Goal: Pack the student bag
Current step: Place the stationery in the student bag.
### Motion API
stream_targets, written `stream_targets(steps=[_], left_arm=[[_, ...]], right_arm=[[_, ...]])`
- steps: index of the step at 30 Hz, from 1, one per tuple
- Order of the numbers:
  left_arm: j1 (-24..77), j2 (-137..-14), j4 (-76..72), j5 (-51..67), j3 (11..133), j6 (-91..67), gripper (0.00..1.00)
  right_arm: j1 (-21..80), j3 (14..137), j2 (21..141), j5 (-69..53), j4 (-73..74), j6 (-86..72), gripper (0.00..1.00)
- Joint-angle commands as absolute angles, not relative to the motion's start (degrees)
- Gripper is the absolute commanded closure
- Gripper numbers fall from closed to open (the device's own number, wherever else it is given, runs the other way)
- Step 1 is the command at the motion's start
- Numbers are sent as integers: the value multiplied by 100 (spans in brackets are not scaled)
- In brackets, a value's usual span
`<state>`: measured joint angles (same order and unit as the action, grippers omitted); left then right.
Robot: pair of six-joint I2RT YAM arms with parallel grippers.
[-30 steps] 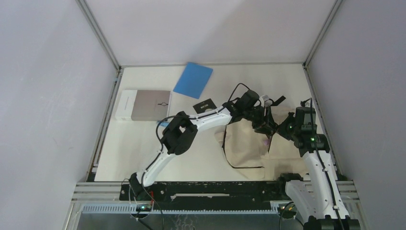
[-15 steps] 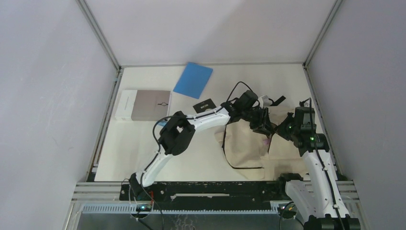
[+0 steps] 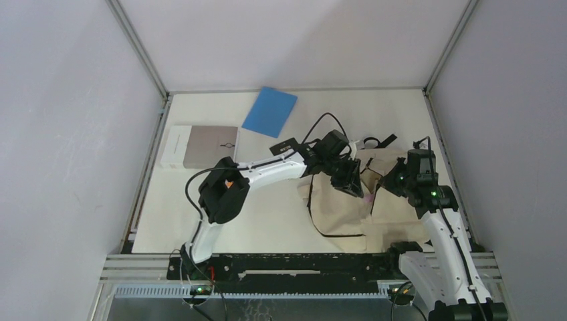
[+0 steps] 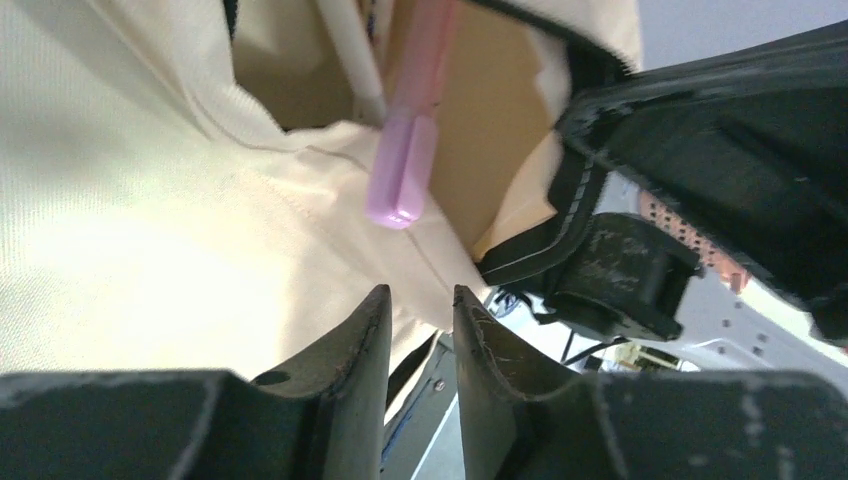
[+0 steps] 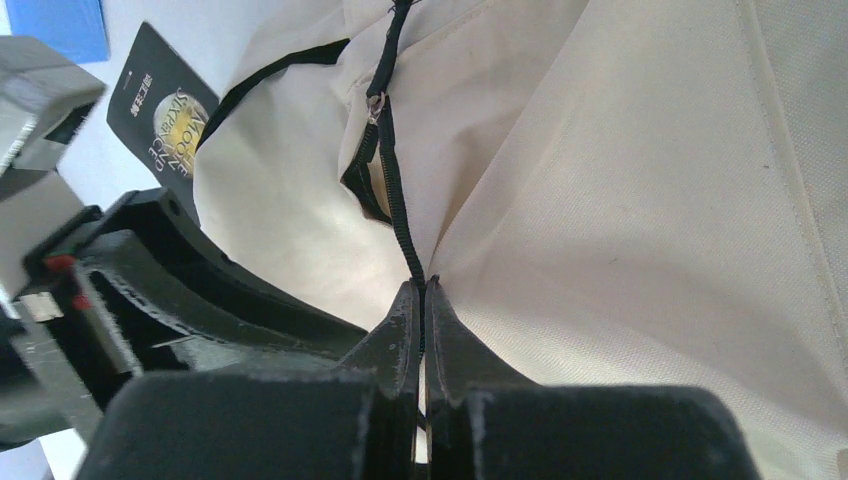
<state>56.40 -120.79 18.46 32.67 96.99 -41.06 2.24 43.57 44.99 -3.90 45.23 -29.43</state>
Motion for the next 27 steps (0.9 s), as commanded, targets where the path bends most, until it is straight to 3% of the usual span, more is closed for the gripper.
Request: stream_targets(steps=[1,11,21,25,27], left_arm=[[5701,-12119,2084,3249,9698,-3820,68],[5792,-12768,2321,3158,10492,-3807,70],[6063,-13890,3252,3168,12995,-3549,77],[6009,-13422,3287,2987,12097,-3168,75],[5973,-13066,3203,2917,11540,-3022,68]], right_arm=[[331,4553,4462,-384,4277,-3075,100],[378,4556,4458,-356,4272,-3094,100],[396,4557,4499,-344,4276,-3068,100],[395,4553,4454,-290,4362,-3071,100],[398,4553,4469,-274,4356,-3071,100]])
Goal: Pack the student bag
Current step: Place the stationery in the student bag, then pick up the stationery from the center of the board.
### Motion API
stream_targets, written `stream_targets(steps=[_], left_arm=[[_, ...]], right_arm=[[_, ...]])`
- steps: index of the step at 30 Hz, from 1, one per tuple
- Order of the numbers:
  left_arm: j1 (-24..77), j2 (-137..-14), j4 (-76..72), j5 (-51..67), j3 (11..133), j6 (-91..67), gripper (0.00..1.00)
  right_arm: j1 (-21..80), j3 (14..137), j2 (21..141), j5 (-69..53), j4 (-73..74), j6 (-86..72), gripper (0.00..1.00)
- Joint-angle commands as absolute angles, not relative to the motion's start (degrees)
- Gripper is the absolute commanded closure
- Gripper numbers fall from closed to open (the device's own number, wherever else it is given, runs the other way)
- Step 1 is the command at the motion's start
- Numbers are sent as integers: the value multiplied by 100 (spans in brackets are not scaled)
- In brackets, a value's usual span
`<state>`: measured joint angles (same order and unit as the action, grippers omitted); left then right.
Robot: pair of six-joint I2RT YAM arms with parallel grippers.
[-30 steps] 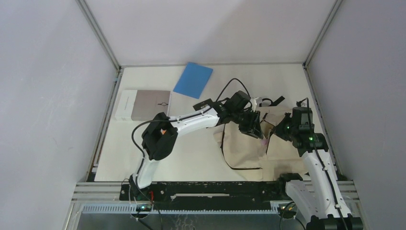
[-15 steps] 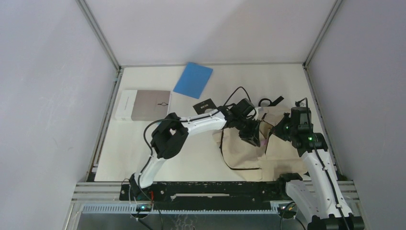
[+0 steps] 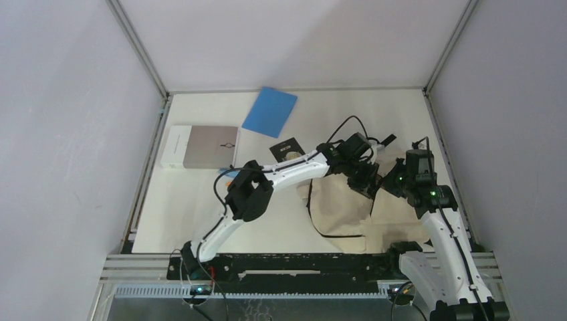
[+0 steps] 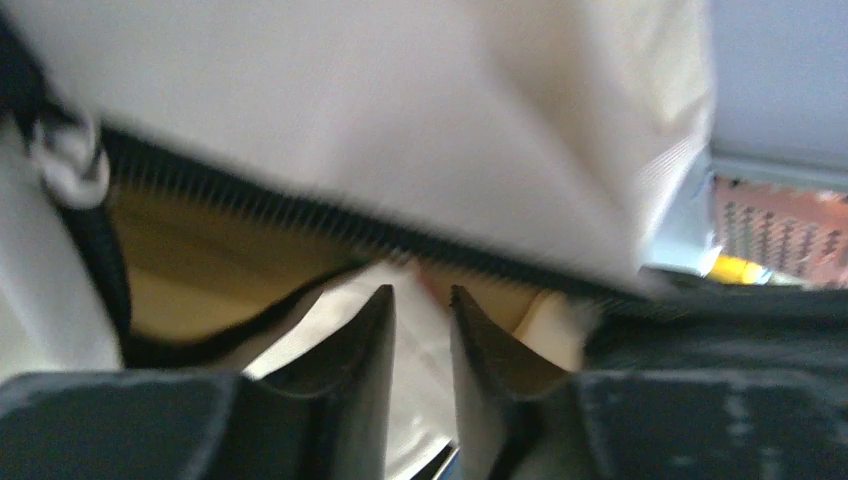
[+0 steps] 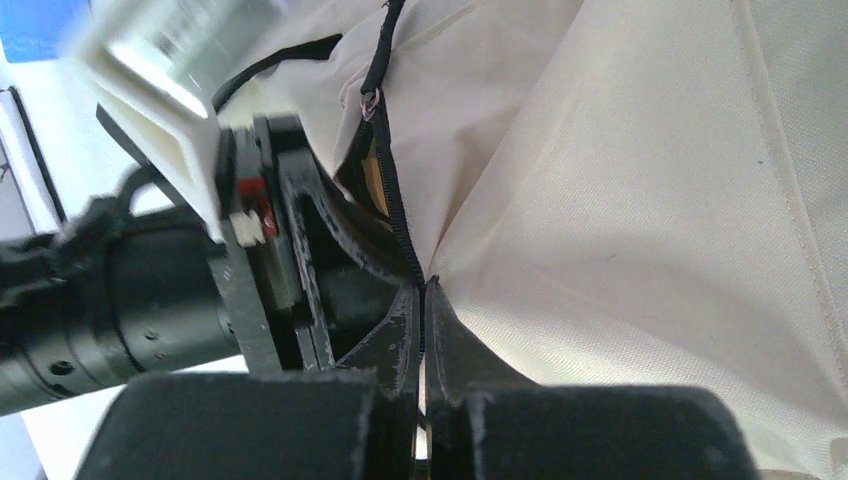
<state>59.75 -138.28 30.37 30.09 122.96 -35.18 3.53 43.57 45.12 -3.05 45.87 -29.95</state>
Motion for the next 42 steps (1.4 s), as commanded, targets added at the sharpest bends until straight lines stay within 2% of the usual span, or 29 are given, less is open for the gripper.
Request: stream_targets(steps=[1,3,9,12,14,19,21,27,30,35,40,42], left_arm=[[5962,-12872,3207,2868,11292,-2958,63],[5959,-12486,3228,2770,10811,-2791,60],[5878,-10893,3401,2216,9284,-2296,63],[5490,-10108,3471,1873,8446,-2181,62],[5078,-9631,3630,1420,7959,-2049,58],[3922,-8828,3900,-732,6966,-1937,44],[3498,-8748,3956,-1101,6651,-2105,38],[2703,-8956,3588,-949,6279,-2219,39],[2584,-9197,3490,-1006,6404,-2285,39],[2479,-9454,2978,-770,6518,-3277,42],[2492,-9684,3314,-1476,6602,-4472,46],[2532,-9554,3415,-1821,6465,-4973,44]], right_arm=[[397,4553,4475,-278,4335,-3074,100],[404,4553,4507,-312,4281,-3080,100],[413,4553,4527,-330,4234,-3058,100],[413,4553,4526,-321,4246,-3048,100],[413,4553,4510,-284,4270,-3033,100],[404,4537,4474,-223,4261,-2999,100],[405,4535,4497,-253,4240,-2992,100],[405,4501,4557,-289,4184,-2983,100],[404,4496,4560,-283,4179,-2971,100],[404,4447,4621,-361,4087,-2983,100],[404,4430,4571,-351,4103,-2962,100],[395,4432,4581,-326,4111,-2911,100]])
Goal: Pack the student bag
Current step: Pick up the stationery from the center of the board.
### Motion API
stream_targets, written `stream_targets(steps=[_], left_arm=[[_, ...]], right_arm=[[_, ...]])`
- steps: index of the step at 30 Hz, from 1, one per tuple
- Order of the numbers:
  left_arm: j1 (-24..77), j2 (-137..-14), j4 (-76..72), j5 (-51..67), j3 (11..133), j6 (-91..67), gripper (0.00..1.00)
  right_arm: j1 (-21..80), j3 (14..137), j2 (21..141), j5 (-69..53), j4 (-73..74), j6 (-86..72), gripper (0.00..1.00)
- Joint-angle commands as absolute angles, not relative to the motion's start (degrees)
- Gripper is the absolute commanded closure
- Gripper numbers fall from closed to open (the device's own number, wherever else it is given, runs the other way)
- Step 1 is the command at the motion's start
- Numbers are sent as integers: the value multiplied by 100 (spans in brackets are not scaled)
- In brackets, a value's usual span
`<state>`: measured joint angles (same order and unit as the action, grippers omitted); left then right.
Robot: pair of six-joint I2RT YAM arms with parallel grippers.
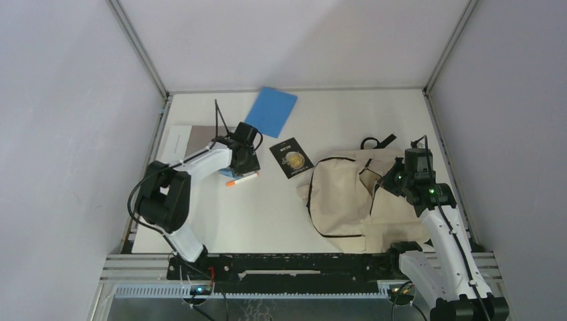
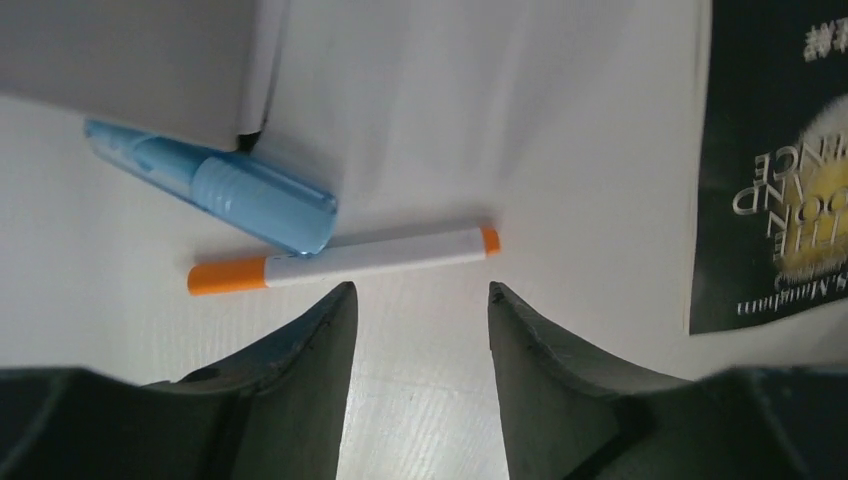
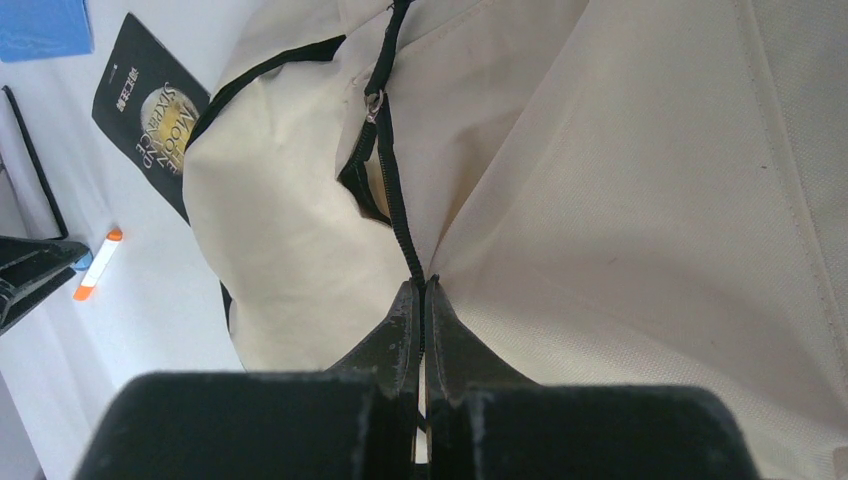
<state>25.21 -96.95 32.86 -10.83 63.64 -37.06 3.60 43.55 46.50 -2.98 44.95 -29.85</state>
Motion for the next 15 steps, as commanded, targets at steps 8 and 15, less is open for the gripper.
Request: stream_targets(steps=[8,15], left_arm=[[2575,-9512,3765,-2336,6362,-6090,31],[2584,-10289,4676,-2197,6966,-7068,29]], right_arm=[[387,4430,4677,-404,4040,-2935,100],[399,4430,4681,-398,4089,-2937,100]])
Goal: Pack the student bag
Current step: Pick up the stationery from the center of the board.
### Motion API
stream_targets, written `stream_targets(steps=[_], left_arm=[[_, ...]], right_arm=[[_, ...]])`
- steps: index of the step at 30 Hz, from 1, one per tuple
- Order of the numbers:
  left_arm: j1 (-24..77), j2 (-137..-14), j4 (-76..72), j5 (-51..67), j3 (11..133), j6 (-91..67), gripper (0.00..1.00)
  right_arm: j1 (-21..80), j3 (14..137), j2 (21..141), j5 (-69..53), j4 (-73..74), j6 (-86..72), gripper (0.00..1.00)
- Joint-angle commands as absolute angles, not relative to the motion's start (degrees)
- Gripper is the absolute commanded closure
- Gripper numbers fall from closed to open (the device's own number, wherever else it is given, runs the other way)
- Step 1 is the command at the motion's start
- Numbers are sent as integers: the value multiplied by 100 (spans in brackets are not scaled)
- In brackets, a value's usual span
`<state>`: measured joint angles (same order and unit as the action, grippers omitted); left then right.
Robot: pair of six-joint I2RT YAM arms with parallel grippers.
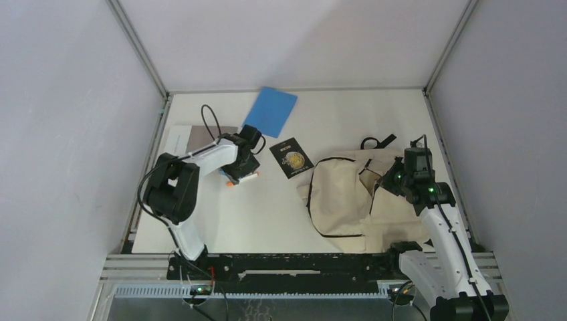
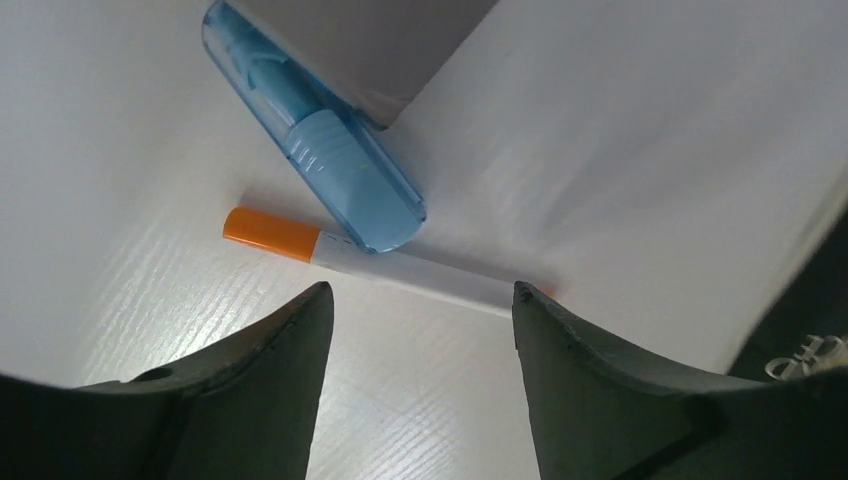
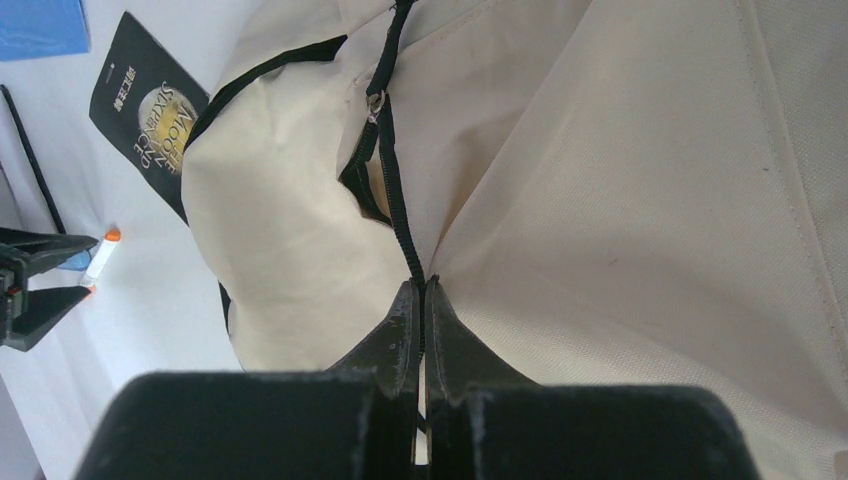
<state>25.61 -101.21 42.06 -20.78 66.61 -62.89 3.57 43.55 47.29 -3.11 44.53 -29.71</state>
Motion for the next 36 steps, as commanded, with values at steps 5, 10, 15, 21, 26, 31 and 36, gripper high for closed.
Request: stream_targets(steps=[5,10,15,21,26,31,36], left_arm=[[2584,-10341,4368,-2064,6749,-7213,27],[2584,-10595,4298,-1949,6749,-7294,34],[2605,-10327,4292,-1898,6281,-7597,54],[2751,-9527,4088,-1904,5286,-8165,67],[2883,-9144,3958,-1848,4765,-8407,82],[3019,-8796,3924,-1977,4635,-8235,94],[3365,-7982,3829,-2453,4756,-7409,100]], right_arm=[[395,4428,4644,-319,4157,-2906,100],[411,4429,4691,-386,4100,-2952,100],[422,4430,4669,-330,4129,-2934,100],[424,4430,4746,-362,4060,-2949,100],[460,4426,4812,-439,3958,-2965,100],[492,4430,4786,-414,3997,-2973,100],[494,4432,4666,-329,4074,-2970,100]])
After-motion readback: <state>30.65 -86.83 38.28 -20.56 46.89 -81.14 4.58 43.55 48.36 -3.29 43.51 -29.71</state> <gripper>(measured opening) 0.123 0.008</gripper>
